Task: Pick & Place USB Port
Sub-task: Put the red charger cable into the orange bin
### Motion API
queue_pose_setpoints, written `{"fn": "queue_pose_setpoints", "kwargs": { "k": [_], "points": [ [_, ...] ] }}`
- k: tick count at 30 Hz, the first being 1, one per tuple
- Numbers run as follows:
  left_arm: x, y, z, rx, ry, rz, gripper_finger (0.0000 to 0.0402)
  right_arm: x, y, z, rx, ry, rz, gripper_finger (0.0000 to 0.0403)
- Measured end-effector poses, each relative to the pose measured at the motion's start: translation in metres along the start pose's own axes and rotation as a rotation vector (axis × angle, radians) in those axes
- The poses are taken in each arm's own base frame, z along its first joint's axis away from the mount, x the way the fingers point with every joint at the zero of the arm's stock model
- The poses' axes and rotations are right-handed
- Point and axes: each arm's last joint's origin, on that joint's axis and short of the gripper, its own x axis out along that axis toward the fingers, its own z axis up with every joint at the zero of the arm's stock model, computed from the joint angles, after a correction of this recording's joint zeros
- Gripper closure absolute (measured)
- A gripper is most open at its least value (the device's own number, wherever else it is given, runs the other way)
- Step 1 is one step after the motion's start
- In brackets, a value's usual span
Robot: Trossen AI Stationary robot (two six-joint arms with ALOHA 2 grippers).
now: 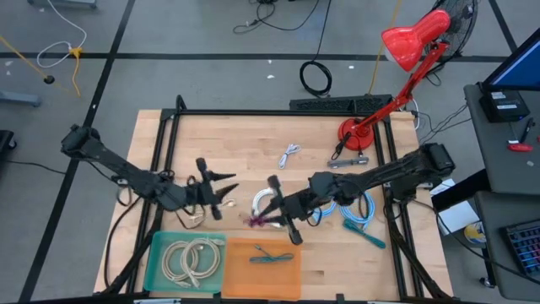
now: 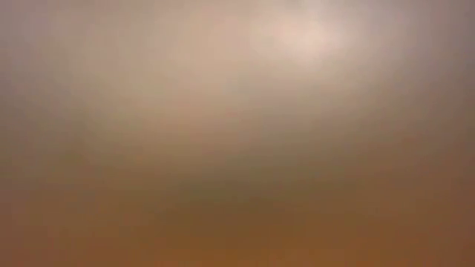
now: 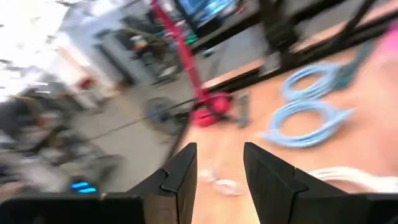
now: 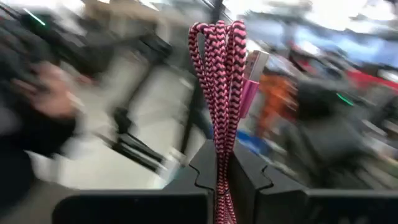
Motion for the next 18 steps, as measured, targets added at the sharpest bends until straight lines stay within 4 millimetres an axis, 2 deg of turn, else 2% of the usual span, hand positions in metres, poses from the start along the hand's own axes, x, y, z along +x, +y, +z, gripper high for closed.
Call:
{"fn": "queue_pose_setpoints", "kwargs": {
  "k": [3,8,12,18],
  "points": [
    [-0.010,0.010,0.005,-0.096,-0.086,-0.168,0.0266,-0.003,0.000,-0.001,-0.023,0.088,-0.147,0.0395],
    [-0.013,0.007,0.013,-0.159,-0.196,-0.361,0.0266,0.001,-0.012,-0.011,-0.035,0.080,-0.202,0.0395],
    [0.000,-0.005,0.009,-0.113,-0.173,-0.350,0.0266,0.006,-0.022,-0.025,-0.033,0.089,-0.236,0.0394],
    [0.013,-0.012,0.009,-0.089,-0.179,-0.281,0.0266,0.007,-0.032,-0.033,-0.023,0.073,-0.263,0.0393]
  ]
}}
